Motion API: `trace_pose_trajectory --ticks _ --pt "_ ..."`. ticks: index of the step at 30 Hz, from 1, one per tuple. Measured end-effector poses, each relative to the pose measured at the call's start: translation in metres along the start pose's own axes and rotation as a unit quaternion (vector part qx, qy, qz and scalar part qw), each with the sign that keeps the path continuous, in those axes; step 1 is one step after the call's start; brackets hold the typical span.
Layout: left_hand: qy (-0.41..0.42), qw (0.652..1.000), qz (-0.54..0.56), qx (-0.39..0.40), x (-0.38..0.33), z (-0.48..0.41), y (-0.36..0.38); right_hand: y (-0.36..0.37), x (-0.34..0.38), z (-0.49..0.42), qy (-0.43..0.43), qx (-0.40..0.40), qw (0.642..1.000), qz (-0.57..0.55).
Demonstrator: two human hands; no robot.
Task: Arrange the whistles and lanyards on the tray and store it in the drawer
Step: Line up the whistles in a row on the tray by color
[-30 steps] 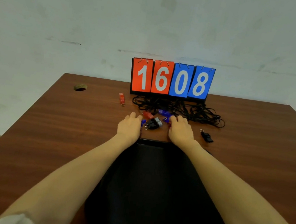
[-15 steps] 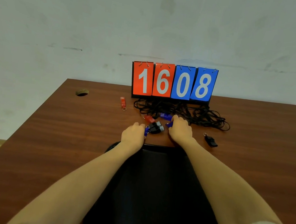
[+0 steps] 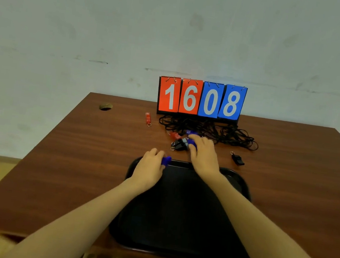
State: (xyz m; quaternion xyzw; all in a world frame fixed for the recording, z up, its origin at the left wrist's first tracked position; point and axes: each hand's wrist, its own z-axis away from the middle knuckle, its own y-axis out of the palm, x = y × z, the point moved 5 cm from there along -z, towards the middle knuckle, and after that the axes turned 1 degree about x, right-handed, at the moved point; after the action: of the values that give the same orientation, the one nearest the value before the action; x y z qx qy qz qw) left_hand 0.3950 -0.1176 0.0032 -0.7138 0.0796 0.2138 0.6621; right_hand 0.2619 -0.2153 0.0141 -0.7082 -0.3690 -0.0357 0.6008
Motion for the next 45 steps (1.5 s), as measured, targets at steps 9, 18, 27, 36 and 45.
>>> trace_pose_trajectory --ticks 9,18,27,36,45 --pt "0.088 0.987 -0.046 0.124 0.009 0.043 0.014 0.012 0.007 0.073 0.081 0.119 0.987 -0.067" --pt "0.051 0.997 -0.058 -0.014 0.014 0.073 0.011 0.026 0.007 0.092 0.077 0.229 0.970 0.020" --pt "0.007 0.995 -0.094 -0.007 0.022 0.063 0.012 0.024 0.014 0.088 0.079 0.249 0.960 0.103" --pt "-0.008 0.996 -0.068 -0.051 0.044 0.053 0.009 0.024 0.016 0.088 0.098 0.193 0.972 0.085" --pt "0.059 0.989 -0.108 -0.079 0.052 0.063 0.010 0.032 0.023 0.086 0.104 0.166 0.976 0.099"
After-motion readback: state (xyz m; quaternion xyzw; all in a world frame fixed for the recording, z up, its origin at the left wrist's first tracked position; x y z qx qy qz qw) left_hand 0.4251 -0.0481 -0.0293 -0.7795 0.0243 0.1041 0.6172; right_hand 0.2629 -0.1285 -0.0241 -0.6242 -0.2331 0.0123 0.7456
